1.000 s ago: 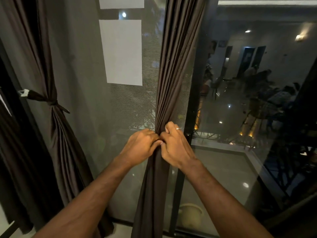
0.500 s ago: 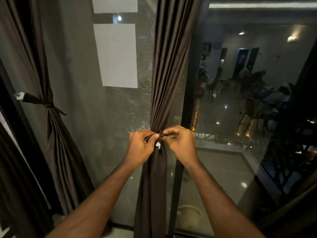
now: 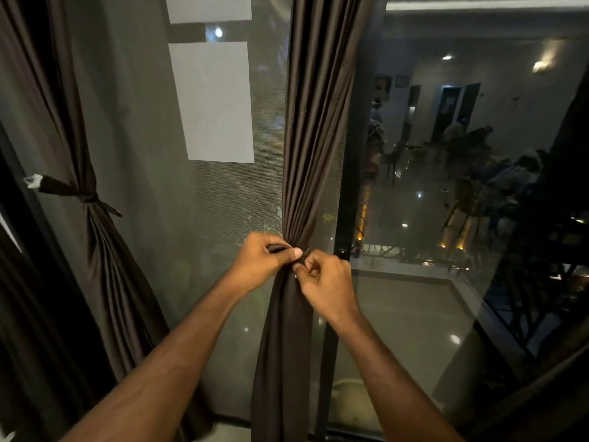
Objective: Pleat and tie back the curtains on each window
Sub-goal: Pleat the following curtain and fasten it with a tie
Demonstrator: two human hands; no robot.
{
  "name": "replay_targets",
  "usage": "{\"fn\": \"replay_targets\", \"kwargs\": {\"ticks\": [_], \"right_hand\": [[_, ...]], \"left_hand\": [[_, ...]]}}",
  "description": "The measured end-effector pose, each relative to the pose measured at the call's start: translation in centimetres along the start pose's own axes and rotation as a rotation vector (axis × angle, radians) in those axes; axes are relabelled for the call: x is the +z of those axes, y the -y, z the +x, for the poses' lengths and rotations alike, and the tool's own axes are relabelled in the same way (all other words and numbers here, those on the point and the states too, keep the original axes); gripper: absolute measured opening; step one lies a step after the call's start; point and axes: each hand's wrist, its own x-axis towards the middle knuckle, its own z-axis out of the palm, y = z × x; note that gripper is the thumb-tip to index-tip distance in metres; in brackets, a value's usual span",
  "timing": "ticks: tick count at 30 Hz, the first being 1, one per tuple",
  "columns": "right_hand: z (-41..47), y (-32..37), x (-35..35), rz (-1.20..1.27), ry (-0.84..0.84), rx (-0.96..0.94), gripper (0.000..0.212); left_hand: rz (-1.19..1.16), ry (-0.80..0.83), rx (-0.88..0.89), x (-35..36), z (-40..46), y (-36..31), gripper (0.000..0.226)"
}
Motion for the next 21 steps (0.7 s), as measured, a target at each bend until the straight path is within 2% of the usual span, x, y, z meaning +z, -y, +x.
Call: {"fn": "replay_targets", "kwargs": {"ticks": [2,4,8,10,13,17,19,21], "right_hand": [[0.4,-0.5,-0.2,0.022,-0.016,0.001,0.03],[0.7,-0.8,-0.1,0.084,-0.003,0.051,0.027],[1.1,-0.4,0.0,0.341,0.051,0.193,0.016],[1.3,0.5,-0.2,0.37,0.051,0.202,0.007],[2.2,1.5,-0.7,0.212,0.062,0.21,0.009],[4.2,2.2,-1.8,-0.107,0.256,0.242,0.028],[4.1,2.3,-2.0,-0.204,0.319,0.152,0.029],[3.1,2.1,-1.9,-0.187,0.296,0.021,0.031]], "left_hand": [[-0.275,-0.004,-0.054,0.3,-0.7,1.0,0.006],[-0.386,-0.045,-0.058,0.6,-1.0,1.9,0.01],[-0.357,-0.196,-0.049,1.2,-0.4,0.8,0.017],[-0.304,-0.257,-0.012,1.2,0.3,-0.4,0.02],[-0.177,-0.28,0.053,0.9,2.0,-1.1,0.029],[-0.113,-0.307,0.044,1.0,3.2,-1.5,0.038],[-0.12,-0.339,0.026,0.9,3.9,-1.3,0.041],[-0.126,-0.406,0.002,0.4,5.1,-0.8,0.044]]}}
